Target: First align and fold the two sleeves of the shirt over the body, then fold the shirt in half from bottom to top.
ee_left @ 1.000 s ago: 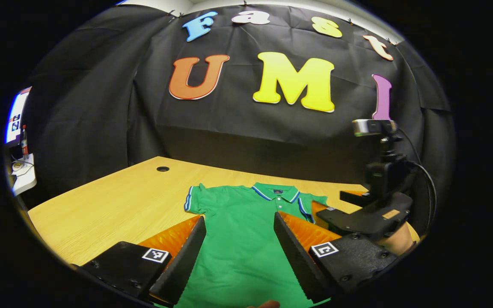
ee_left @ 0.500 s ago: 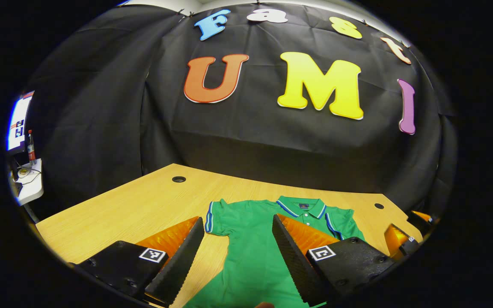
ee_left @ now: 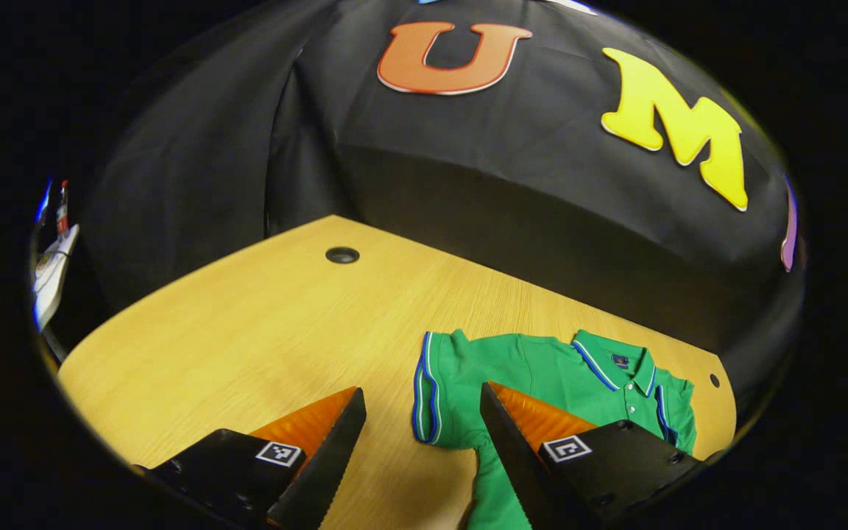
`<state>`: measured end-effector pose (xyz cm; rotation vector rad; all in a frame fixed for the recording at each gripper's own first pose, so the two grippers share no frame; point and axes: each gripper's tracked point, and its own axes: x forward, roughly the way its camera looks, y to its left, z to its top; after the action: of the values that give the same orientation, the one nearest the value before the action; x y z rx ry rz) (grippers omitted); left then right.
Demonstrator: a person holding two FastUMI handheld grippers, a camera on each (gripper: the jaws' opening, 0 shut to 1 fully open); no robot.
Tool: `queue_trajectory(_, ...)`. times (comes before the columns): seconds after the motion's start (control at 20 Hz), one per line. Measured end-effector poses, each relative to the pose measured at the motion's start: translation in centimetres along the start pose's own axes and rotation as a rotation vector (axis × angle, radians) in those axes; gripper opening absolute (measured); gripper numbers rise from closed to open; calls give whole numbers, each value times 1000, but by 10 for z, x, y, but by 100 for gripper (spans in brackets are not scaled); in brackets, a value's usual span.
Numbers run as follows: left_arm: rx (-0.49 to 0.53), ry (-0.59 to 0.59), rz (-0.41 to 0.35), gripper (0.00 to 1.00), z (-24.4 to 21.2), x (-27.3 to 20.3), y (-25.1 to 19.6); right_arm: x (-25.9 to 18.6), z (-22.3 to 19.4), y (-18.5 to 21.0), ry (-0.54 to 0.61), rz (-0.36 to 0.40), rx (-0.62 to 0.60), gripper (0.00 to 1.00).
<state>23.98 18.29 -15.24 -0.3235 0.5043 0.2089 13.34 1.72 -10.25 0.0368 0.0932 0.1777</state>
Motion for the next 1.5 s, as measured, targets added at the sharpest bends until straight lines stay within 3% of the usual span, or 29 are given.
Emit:
queue_trajectory(0.15, -31, 73, -36, 100, -11, 27, -3, -3, 3, 2, -5, 19, 24, 95)
queue_trajectory(0.35, 45, 94, -23, 95, -15, 40, -7, -7, 5, 12, -26, 57, 14, 94)
queue_trajectory(0.4, 62, 108, -7, 100, -19, 42, -6, -7, 4, 12, -27, 54, -2, 93)
queue_trajectory(0.45, 81, 128, 7, 82, -24, 45, -6, -6, 4, 13, -29, 45, -20, 93)
queue_trajectory(0.5, 113, 120, 26, 75, -21, 48, -5, -7, 5, 10, -36, 29, -40, 93)
queue_trajectory(0.55, 127, 114, 28, 100, -21, 52, -4, -7, 7, 8, -47, 15, -54, 94)
queue_trajectory(0.6, 130, 114, 20, 68, -20, 52, -8, -7, 8, 7, -57, 3, -62, 94)
queue_trajectory(0.65, 137, 122, 7, 87, -21, 54, -14, -8, 10, 7, -67, -5, -65, 94)
queue_trajectory(0.7, 149, 125, 3, 67, -23, 54, -13, -9, 11, 7, -72, -6, -63, 94)
queue_trajectory(0.8, 146, 125, -6, 17, -23, 57, -19, -7, 8, 9, -66, 0, -54, 94)
queue_trajectory(0.85, 147, 133, -17, 22, -25, 57, -23, -7, 6, 10, -59, 3, -52, 94)
queue_trajectory(0.9, 157, 137, -12, 14, -27, 57, -24, -7, 4, 10, -51, 4, -53, 94)
queue_trajectory(1.0, 187, 145, -6, 10, -26, 55, -28, -6, 3, 11, -46, 6, -58, 94)
queue_trajectory(1.25, 249, 123, -17, 10, -18, 46, -53, -7, 6, 9, -63, -12, -71, 97)
queue_trajectory(1.5, 322, 105, -55, 10, -18, 35, -92, -5, 6, 0, -57, -31, -22, 93)
